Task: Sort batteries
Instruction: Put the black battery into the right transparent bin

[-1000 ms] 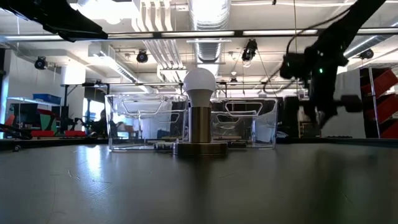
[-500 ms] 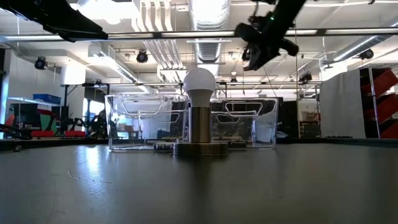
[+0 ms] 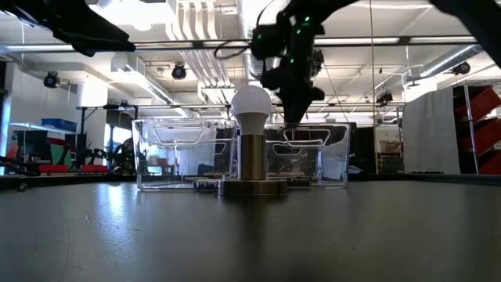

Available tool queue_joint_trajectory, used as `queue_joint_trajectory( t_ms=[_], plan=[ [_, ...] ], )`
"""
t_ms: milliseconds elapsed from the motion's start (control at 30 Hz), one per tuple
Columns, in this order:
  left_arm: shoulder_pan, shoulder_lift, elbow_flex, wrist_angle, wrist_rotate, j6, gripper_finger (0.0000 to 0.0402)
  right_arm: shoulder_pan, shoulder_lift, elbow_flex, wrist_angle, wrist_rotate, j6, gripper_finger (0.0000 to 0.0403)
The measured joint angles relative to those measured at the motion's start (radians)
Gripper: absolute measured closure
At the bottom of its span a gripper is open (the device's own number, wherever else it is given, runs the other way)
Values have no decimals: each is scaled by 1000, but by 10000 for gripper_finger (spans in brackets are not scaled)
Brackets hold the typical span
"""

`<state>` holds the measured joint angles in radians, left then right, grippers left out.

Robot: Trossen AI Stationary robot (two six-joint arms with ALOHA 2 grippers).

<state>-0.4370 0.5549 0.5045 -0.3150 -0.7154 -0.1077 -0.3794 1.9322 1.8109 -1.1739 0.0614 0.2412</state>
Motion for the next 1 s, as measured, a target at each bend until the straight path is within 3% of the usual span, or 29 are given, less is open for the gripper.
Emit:
queue_joint_trajectory(
  t_ms=[233,633,1000],
  plan=[
    [0,0,-2,-3,0,-33,194,-59,181,145,-140,-17,-111,358],
    [0,0,-2,-3,0,-34,194,-49,314,126,-117,-42,-190,354],
    [0,0,15,-226,1,-213,194,-36,312,125,-79,-24,-185,270]
  ],
)
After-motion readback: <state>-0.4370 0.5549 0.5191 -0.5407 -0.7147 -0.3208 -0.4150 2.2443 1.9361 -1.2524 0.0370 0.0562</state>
